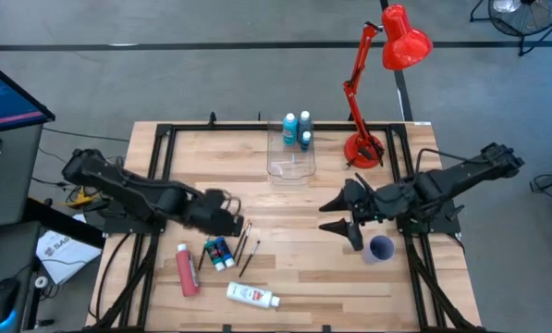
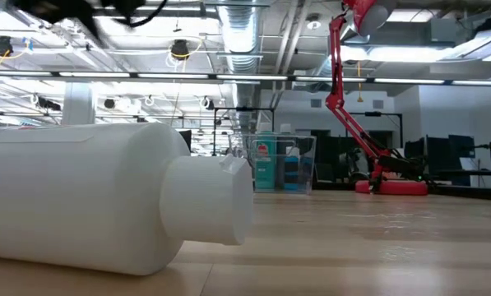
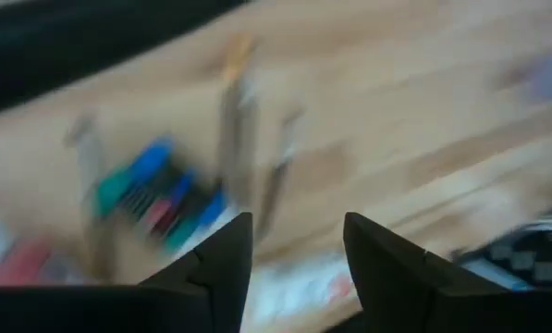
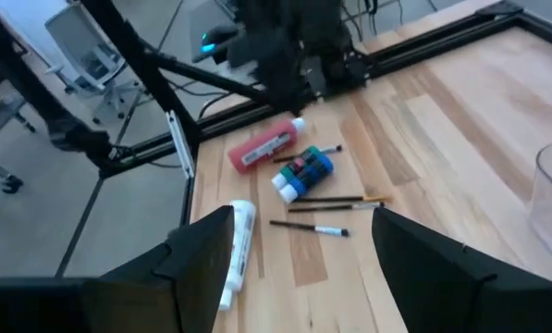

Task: Pick & Place Paint Supplies
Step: Put the red paint bottle into the transparent bin

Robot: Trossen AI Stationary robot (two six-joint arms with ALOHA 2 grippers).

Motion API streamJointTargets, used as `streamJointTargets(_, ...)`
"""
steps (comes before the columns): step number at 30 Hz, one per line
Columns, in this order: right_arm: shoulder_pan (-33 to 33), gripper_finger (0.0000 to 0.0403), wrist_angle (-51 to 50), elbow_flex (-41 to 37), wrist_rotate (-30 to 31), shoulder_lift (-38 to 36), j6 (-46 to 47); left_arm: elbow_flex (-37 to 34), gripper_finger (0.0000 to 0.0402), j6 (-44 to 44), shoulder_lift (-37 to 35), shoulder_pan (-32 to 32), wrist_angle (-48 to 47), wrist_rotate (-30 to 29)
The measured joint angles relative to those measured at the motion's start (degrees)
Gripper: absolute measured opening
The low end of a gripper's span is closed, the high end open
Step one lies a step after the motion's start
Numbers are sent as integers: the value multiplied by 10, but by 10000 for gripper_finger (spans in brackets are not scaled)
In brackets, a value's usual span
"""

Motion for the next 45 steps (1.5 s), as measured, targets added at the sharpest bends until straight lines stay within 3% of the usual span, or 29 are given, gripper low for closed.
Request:
streamJointTargets(5,-4,250,4,0,0,4,3,2,143,-111,34,-33,-50,166)
streamJointTargets(10,-3,250,3,0,0,4,3,-15,139,-162,39,-54,-54,232)
streamJointTargets(14,-3,250,-5,0,0,4,-17,-65,150,-256,10,-70,-82,235)
streamJointTargets(22,-7,250,-70,0,0,4,-23,-184,184,-385,-89,-96,-51,230)
streamJointTargets(27,-7,250,-77,0,0,4,19,-244,200,-389,-131,-88,18,201)
streamJointTargets(45,-7,250,-76,1,0,4,9,-334,249,-388,-116,-84,124,210)
